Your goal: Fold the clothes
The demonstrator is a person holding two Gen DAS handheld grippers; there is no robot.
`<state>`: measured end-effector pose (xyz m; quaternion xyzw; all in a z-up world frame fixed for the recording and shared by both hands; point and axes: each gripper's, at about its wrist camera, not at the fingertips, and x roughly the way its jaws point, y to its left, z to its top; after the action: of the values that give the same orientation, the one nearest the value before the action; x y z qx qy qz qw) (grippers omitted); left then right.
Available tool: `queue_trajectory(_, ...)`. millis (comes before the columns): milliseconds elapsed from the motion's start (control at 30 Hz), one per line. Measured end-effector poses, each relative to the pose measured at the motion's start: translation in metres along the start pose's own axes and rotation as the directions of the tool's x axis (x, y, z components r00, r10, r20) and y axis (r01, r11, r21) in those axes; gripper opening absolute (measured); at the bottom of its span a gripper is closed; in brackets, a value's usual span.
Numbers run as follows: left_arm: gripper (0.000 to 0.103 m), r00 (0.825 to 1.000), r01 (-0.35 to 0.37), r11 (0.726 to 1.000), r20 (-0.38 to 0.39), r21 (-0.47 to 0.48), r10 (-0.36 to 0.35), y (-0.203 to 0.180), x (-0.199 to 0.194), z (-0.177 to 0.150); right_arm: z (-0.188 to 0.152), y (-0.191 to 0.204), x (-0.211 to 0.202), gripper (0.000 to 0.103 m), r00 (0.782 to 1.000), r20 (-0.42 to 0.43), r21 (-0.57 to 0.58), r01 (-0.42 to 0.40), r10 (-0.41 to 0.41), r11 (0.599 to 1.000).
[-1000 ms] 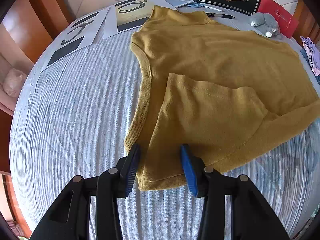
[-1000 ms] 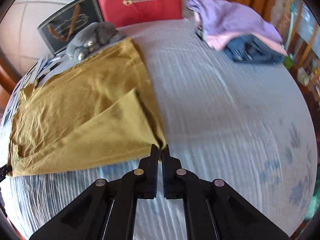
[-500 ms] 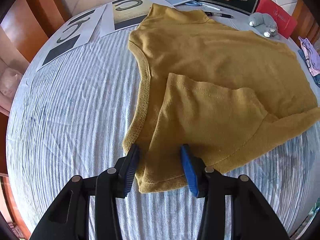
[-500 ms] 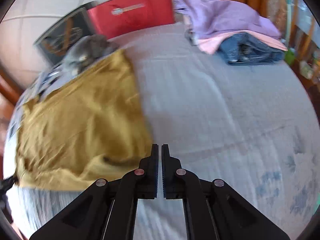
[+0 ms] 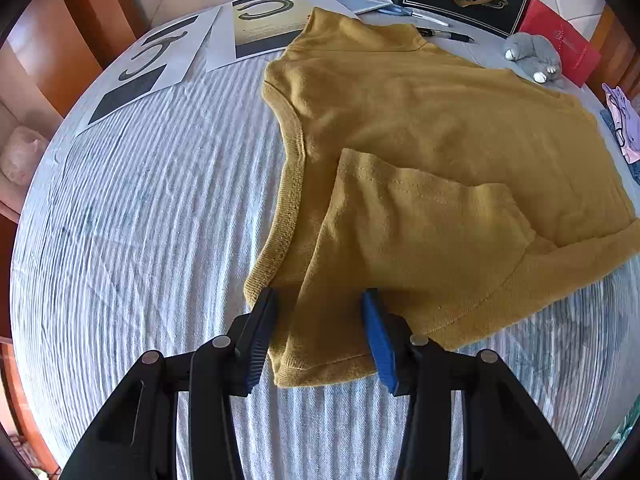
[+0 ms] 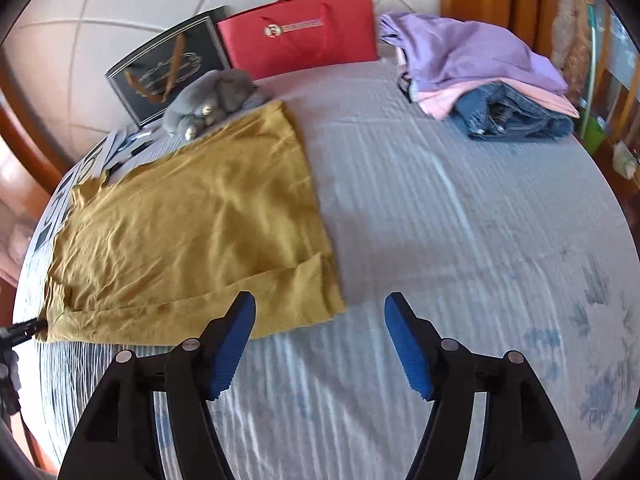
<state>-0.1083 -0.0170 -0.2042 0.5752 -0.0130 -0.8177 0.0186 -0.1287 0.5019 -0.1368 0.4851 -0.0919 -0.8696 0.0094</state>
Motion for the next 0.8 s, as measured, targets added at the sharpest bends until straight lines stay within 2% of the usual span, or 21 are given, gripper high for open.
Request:
queue_trajectory(33, 0.045, 1.0, -0.001, 1.0, 0.002, -0.001, 0.001, -0.003, -0.001, -0.002, 0.0, 0.004, 0.004, 0.053, 1.0, -0.009, -0.002, -0.026, 0.026, 1.0)
queue_trajectory(67, 0.045, 1.0, -0.001, 1.0, 0.004, -0.002, 0.001, -0.007, -0.002, -0.003, 0.0, 0.008, 0.009, 0.034, 0.998, -0.019, -0.004, -0.053, 0.053, 0.999)
queue_trajectory(100, 0.045, 1.0, -0.002, 1.0, 0.005, -0.003, 0.002, -0.01, -0.003, -0.005, 0.0, 0.013, 0.013, 0.03, 0.996, -0.028, -0.005, -0.079, 0.079, 0.997)
queue_trajectory(200, 0.045, 1.0, -0.004, 1.0, 0.008, -0.008, 0.004, -0.016, -0.004, -0.005, -0.004, 0.031, 0.029, 0.03, 0.991, -0.067, -0.065, -0.124, 0.12, 0.99)
queue_trajectory(267, 0.045, 1.0, -0.005, 1.0, 0.012, -0.011, 0.005, -0.021, -0.006, -0.008, -0.01, 0.029, 0.043, 0.027, 0.993, -0.101, -0.072, -0.07, 0.063, 0.995)
queue_trajectory(333, 0.045, 1.0, -0.006, 1.0, 0.017, -0.012, 0.006, -0.03, -0.008, -0.012, -0.012, 0.013, 0.043, 0.017, 0.996, -0.076, -0.018, -0.046, 0.044, 0.999)
queue_trajectory(367, 0.045, 1.0, -0.007, 1.0, 0.02, -0.012, 0.007, -0.035, -0.009, -0.014, -0.012, 0.004, 0.043, 0.007, 0.996, -0.074, 0.025, -0.055, 0.057, 0.998)
queue_trajectory(433, 0.045, 1.0, -0.007, 1.0, 0.022, -0.012, 0.007, -0.039, -0.012, -0.014, -0.011, -0.011, 0.041, 0.0, 0.997, -0.067, 0.072, -0.038, 0.043, 0.997)
queue_trajectory(567, 0.045, 1.0, -0.01, 1.0, 0.013, -0.018, 0.01, -0.039, -0.016, -0.011, -0.01, -0.005, 0.038, 0.001, 0.998, -0.059, 0.052, 0.001, 0.002, 0.999)
queue_trajectory(633, 0.045, 1.0, -0.017, 0.999, -0.002, -0.037, 0.017, -0.045, -0.021, -0.012, -0.012, 0.007, 0.029, 0.004, 0.999, -0.034, 0.038, -0.035, 0.037, 0.999)
queue_trajectory(700, 0.045, 0.999, 0.0, 0.999, 0.036, -0.037, 0.001, -0.047, -0.032, -0.01, -0.014, 0.024, 0.025, 0.004, 0.997, -0.027, 0.002, -0.076, 0.076, 0.997)
queue_trajectory(800, 0.045, 0.997, 0.029, 0.999, 0.077, -0.017, -0.028, -0.063, -0.041, -0.003, -0.014, 0.044, 0.03, 0.012, 0.997, -0.034, -0.052, -0.066, 0.064, 0.997)
